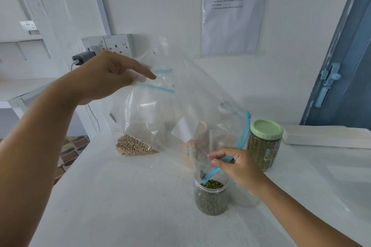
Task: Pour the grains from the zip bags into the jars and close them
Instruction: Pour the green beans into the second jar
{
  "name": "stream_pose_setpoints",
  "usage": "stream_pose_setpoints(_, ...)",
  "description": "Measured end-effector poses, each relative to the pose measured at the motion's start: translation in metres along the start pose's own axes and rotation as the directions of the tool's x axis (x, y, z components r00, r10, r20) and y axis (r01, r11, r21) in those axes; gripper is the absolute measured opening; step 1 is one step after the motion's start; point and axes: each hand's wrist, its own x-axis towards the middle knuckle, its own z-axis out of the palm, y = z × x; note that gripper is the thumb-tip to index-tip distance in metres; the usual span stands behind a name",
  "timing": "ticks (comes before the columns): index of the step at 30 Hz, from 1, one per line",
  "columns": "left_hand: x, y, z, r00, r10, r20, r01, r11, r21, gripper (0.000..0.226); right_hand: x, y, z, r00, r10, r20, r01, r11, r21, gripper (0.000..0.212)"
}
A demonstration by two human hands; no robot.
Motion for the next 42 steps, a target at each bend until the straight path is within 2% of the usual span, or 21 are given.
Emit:
stream_pose_setpoints(2,0.000,-0.004,-0.001,0.998,0.013,-0.055,-0.014,1.000,-0.016,0.037,0.000,0.000,0.000,1.000,0.003,-0.002,-0.003,1.000,-0.008,0.023)
stream_pose_setpoints(6,0.002,-0.004,0.000,0.994,0.016,-0.108,-0.030,0.990,-0.135,0.032,0.001,-0.002,0.001,1.000,-0.014,0.021,0.015,0.999,-0.040,0.022)
stream_pose_setpoints(8,0.006,0.002,0.003,0.991,-0.008,-0.131,-0.016,0.983,-0.184,0.007,0.001,-0.002,0.001,0.999,-0.028,0.039,0.030,0.998,-0.063,0.022)
stream_pose_setpoints(11,0.018,0.008,0.005,0.981,-0.076,-0.178,0.024,0.961,-0.275,0.028,0.001,-0.003,0.000,0.998,-0.038,0.044,0.041,0.997,-0.071,0.021)
stream_pose_setpoints(13,0.026,0.011,0.007,0.968,-0.110,-0.227,0.047,0.963,-0.267,0.028,0.000,-0.003,-0.001,0.998,-0.040,0.049,0.043,0.996,-0.072,0.021)
stream_pose_setpoints(18,0.034,0.007,0.011,0.962,-0.093,-0.256,0.038,0.976,-0.215,0.032,-0.002,-0.005,-0.001,0.997,-0.037,0.065,0.043,0.994,-0.098,0.022)
stream_pose_setpoints(26,0.041,0.001,0.014,0.877,-0.072,-0.475,0.077,0.997,-0.010,0.040,0.000,-0.006,-0.006,0.997,-0.042,0.065,0.049,0.993,-0.110,0.021)
stream_pose_setpoints(30,0.042,0.008,0.015,0.831,-0.078,-0.550,-0.008,0.988,-0.153,0.039,0.000,-0.006,-0.005,0.996,-0.035,0.086,0.045,0.992,-0.120,0.022)
stream_pose_setpoints(33,0.044,0.008,0.015,0.785,-0.094,-0.612,-0.026,0.982,-0.185,0.040,0.000,-0.005,-0.005,0.997,-0.019,0.081,0.027,0.995,-0.101,0.021)
stream_pose_setpoints(39,0.042,0.013,0.017,0.867,-0.063,-0.495,-0.066,0.968,-0.240,0.038,0.000,-0.006,-0.005,0.996,-0.009,0.085,0.017,0.995,-0.095,0.021)
stream_pose_setpoints(42,0.041,0.011,0.013,0.850,-0.037,-0.525,-0.098,0.969,-0.227,0.042,0.000,-0.006,-0.005,0.997,-0.004,0.083,0.012,0.995,-0.101,0.021)
